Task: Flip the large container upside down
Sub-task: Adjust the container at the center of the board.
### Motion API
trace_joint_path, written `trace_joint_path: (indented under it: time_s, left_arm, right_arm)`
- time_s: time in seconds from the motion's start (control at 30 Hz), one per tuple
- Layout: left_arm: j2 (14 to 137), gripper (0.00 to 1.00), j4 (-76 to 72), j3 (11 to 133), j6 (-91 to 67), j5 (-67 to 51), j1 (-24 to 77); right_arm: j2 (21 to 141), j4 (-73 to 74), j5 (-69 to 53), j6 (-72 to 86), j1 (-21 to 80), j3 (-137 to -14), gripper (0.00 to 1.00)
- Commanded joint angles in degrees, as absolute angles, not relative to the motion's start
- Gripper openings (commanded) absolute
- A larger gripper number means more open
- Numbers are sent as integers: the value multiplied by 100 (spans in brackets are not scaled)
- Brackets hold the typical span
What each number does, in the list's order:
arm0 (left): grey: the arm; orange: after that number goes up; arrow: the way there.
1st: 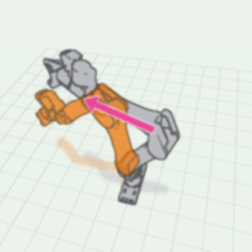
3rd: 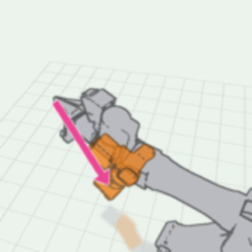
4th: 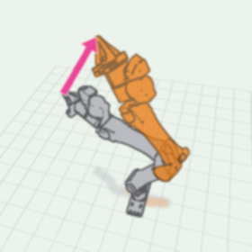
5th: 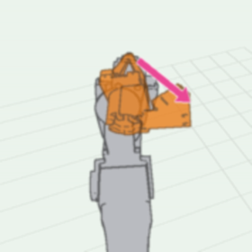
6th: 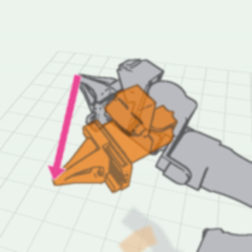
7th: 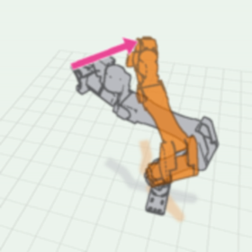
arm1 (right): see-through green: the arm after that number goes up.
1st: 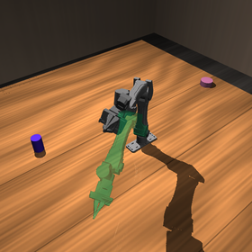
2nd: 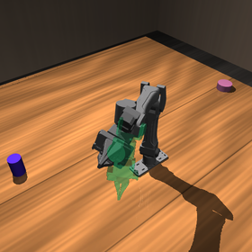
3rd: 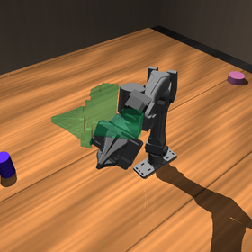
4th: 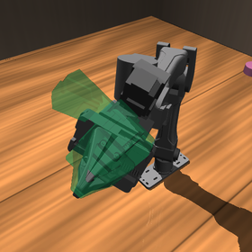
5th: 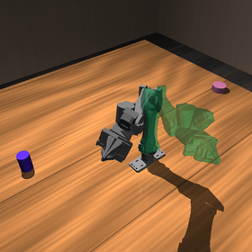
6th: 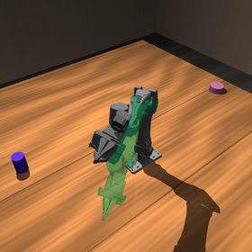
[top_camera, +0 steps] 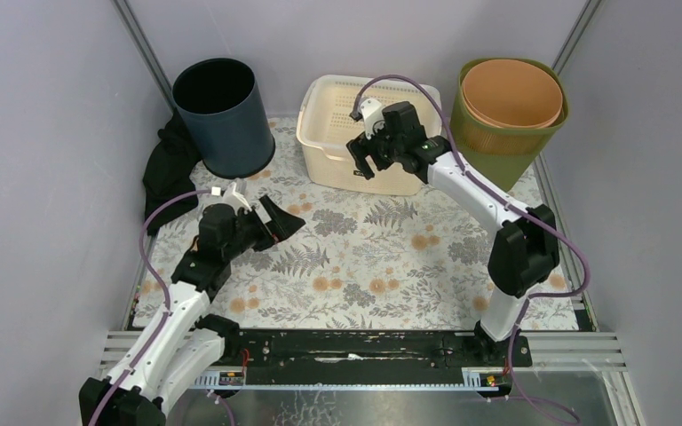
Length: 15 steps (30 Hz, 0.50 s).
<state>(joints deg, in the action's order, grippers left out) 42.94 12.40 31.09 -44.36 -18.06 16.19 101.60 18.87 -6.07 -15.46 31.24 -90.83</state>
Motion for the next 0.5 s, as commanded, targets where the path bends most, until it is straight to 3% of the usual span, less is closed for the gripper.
trace_joint_path:
  time_s: [0.0, 0.2, 0.47]
  left_arm:
    - [4435, 100, 1040, 3350, -4239, -1899, 1635]
    - [4682, 100, 938, 3366, -4194, -1914, 1633]
    - [4920, 100, 789, 3350, -4175, -1916, 1644]
  right_arm:
    - [10305, 1334, -401, -1859, 3164, -9339, 88]
    - [10694, 1312, -316, -2089, 3168, -9631, 86]
    - [11159, 1548, -658, -2196, 3169, -10127, 60]
